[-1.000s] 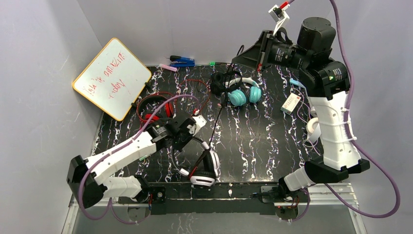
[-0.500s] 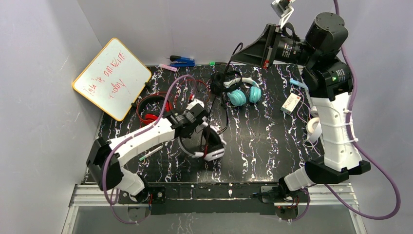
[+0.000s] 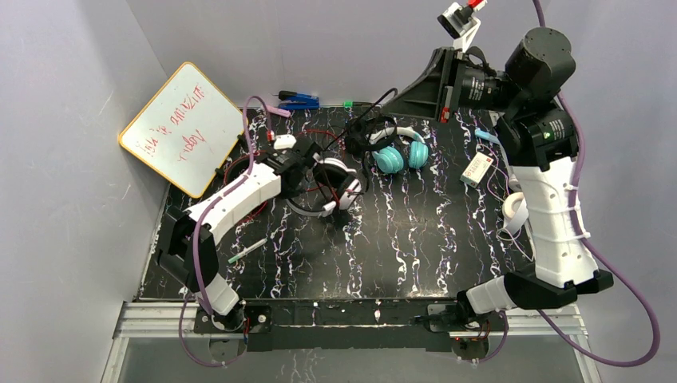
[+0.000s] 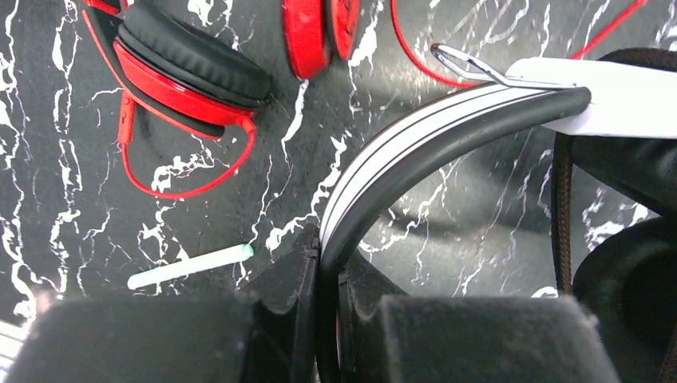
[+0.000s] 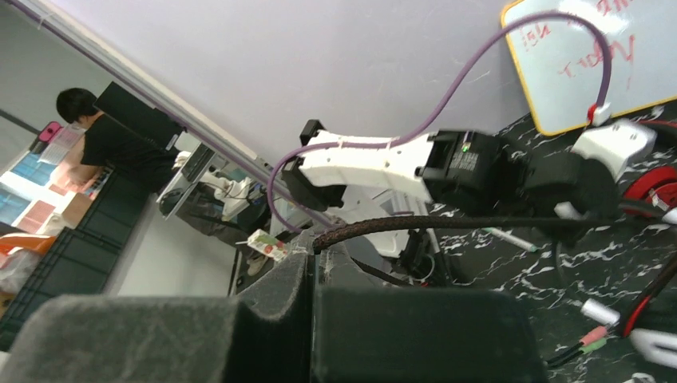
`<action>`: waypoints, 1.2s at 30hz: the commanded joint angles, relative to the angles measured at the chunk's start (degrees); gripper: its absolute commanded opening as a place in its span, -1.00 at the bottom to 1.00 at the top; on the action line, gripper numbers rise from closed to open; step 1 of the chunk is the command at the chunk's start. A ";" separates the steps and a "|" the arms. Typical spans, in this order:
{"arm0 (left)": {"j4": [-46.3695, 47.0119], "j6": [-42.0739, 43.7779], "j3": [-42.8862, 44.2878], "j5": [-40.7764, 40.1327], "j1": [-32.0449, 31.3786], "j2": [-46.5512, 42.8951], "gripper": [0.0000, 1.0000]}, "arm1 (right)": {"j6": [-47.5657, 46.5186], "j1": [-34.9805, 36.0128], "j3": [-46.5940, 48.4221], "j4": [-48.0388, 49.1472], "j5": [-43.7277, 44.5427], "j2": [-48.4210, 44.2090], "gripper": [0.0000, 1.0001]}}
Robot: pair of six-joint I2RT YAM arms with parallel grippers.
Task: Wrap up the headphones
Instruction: Wrap the headphones cable around the headphones.
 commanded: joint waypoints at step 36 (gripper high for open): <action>13.92 -13.84 17.44 51.05 45.69 0.00 -1.00 | -19.59 -0.25 -59.91 -18.10 19.31 -28.88 -0.97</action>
